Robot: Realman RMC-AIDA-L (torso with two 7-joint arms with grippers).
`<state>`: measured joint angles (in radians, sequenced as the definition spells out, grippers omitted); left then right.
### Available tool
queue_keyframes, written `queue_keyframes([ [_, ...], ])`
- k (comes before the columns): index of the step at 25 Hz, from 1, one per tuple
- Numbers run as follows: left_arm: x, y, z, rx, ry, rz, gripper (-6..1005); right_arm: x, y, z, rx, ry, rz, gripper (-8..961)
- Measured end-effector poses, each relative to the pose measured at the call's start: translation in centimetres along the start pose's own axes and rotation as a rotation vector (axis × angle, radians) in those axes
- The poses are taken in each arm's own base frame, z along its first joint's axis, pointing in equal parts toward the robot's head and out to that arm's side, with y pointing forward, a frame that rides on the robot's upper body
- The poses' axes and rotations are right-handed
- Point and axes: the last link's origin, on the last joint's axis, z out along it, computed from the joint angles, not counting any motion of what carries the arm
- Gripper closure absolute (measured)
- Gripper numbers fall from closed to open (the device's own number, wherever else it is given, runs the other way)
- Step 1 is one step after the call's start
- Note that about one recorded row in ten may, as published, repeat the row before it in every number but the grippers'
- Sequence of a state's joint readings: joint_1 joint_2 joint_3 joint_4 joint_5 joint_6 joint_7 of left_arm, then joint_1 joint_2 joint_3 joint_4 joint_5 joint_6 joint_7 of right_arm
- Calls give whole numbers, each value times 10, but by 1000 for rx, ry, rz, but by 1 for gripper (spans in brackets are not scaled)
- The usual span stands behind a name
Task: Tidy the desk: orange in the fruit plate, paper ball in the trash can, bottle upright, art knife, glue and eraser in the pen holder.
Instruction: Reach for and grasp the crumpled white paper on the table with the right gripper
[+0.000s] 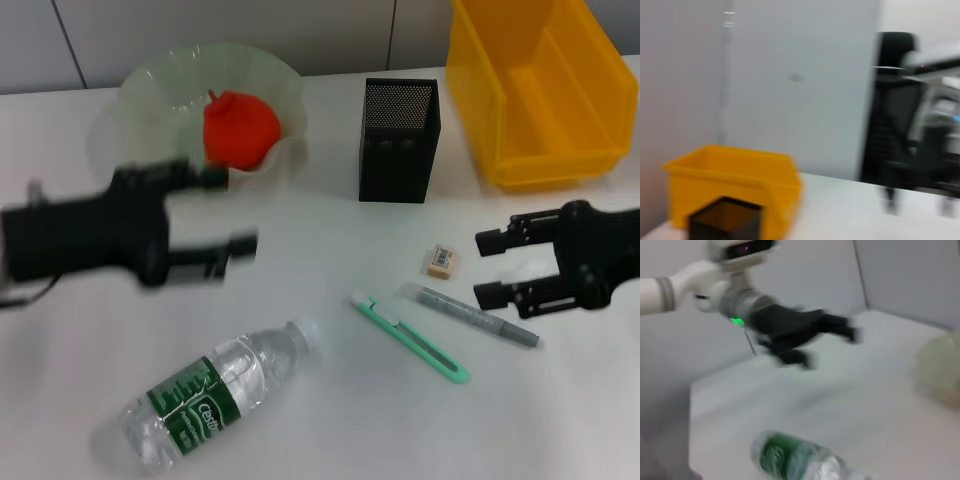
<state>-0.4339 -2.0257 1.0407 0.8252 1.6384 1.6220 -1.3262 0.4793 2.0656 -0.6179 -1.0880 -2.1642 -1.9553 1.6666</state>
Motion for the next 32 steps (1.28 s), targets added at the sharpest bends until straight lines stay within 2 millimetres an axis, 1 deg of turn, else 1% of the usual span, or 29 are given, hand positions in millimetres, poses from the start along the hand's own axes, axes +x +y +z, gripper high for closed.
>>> queue_keyframes([
  [1,0,0,0,0,0,0,154,-5,-2,0,10,43,21,227],
  [2,-5,6,-6,-14,0,-1,153,-10,-5,1,23,93,47,227],
  [3,-13,13,-16,-16,-2,-21,153,-15,-7,2,38,150,70,227],
  [6,-26,18,-25,0,-10,-61,153,-29,-15,9,86,303,126,227],
  [10,-34,22,-27,-9,-6,-69,153,-41,-27,20,176,487,177,227],
  [17,-37,29,-24,-69,-28,-61,153,-62,-42,22,360,616,242,227],
  [20,-38,29,-22,-80,-42,-65,153,-64,-46,27,423,679,252,227],
  [26,-38,30,-20,-84,-40,-69,153,-59,-49,40,484,767,268,227],
  [32,-39,30,-19,-85,-39,-71,154,-47,-53,54,509,832,277,227],
])
